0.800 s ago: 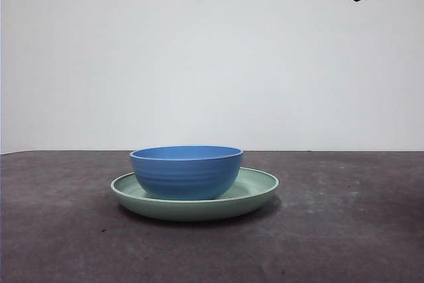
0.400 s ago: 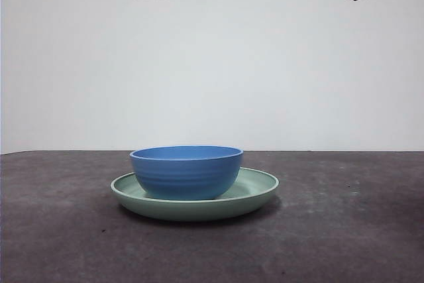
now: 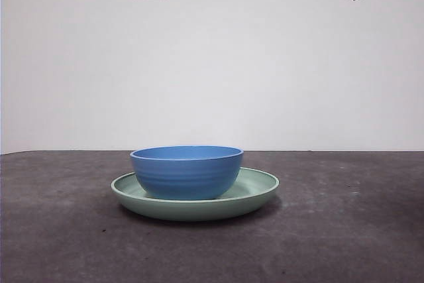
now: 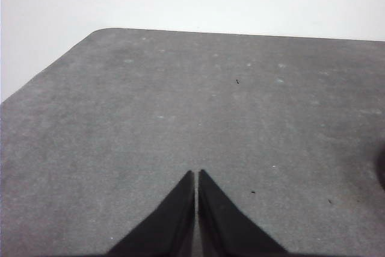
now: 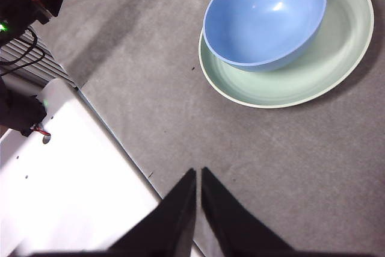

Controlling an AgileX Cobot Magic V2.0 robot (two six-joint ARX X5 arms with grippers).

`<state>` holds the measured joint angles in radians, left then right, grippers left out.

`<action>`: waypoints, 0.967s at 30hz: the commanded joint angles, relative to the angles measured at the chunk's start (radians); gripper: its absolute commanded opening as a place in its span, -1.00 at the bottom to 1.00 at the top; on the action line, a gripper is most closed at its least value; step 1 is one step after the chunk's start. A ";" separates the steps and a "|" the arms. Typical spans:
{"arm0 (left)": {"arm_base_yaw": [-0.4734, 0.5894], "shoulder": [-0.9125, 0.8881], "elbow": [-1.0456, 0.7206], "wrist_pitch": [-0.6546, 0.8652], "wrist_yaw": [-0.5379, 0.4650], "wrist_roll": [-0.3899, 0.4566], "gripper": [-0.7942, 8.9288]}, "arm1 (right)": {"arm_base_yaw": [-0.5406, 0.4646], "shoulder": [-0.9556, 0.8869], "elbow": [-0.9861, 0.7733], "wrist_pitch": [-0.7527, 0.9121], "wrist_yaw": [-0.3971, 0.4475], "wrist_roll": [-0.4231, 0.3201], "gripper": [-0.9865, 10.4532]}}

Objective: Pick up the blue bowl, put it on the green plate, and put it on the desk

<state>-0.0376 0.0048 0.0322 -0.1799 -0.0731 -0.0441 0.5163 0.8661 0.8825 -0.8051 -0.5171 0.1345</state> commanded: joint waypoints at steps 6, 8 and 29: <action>0.001 -0.002 -0.020 -0.007 -0.001 -0.014 -0.82 | 0.007 0.008 0.019 0.008 0.001 -0.012 -0.81; 0.001 -0.002 -0.020 -0.006 -0.001 -0.014 -0.82 | 0.007 0.008 0.019 0.008 0.001 -0.012 -0.81; 0.001 -0.002 -0.020 -0.007 -0.001 -0.014 -0.82 | -0.074 -0.046 0.011 0.086 0.107 -0.127 -0.81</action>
<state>-0.0376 0.0048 0.0322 -0.1799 -0.0731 -0.0475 0.4526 0.8299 0.8818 -0.7498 -0.4263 0.0494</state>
